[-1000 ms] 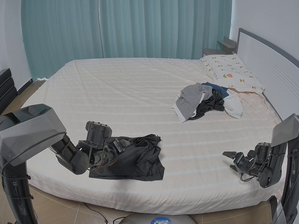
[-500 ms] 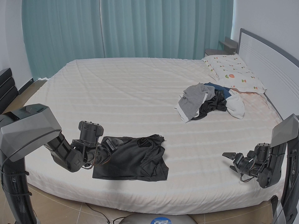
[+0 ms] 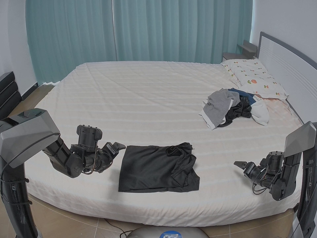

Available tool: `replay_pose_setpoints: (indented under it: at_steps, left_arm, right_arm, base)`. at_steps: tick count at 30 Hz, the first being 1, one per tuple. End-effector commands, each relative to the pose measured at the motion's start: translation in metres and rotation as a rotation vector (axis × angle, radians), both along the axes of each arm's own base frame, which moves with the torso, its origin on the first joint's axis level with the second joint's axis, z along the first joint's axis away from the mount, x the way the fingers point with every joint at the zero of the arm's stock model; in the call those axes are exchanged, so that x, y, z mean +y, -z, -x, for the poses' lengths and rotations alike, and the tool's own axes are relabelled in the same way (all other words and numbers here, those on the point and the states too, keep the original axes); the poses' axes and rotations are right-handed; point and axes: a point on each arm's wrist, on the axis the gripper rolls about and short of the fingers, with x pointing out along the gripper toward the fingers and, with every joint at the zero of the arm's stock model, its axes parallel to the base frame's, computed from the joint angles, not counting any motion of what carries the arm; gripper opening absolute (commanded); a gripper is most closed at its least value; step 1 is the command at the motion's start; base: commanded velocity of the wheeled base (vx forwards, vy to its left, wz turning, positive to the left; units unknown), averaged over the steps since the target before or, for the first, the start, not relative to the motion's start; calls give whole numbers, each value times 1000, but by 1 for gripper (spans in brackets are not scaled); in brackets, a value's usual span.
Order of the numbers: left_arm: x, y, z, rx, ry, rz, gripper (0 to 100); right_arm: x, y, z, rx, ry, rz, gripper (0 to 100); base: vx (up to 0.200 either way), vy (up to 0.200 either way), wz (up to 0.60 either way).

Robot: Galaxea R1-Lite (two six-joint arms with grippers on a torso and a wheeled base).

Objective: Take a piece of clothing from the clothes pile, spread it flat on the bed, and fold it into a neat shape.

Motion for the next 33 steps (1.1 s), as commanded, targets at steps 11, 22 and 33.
replay_pose_setpoints:
  at_steps: [11,22,33]
  left_arm:
    - [10,12,1,48,-23,11,100]
    - [9,18,2,64,-17,2,100]
    - [10,19,1,63,-19,0,100]
  right_arm:
    - [64,-19,14,-84,-116,180,100]
    - [95,-12,14,-107,-223,439,100]
    - [119,-8,-6,-67,-257,576,100]
  base:
    - [0,200,0]
    - [0,18,0]
    - [0,0,0]
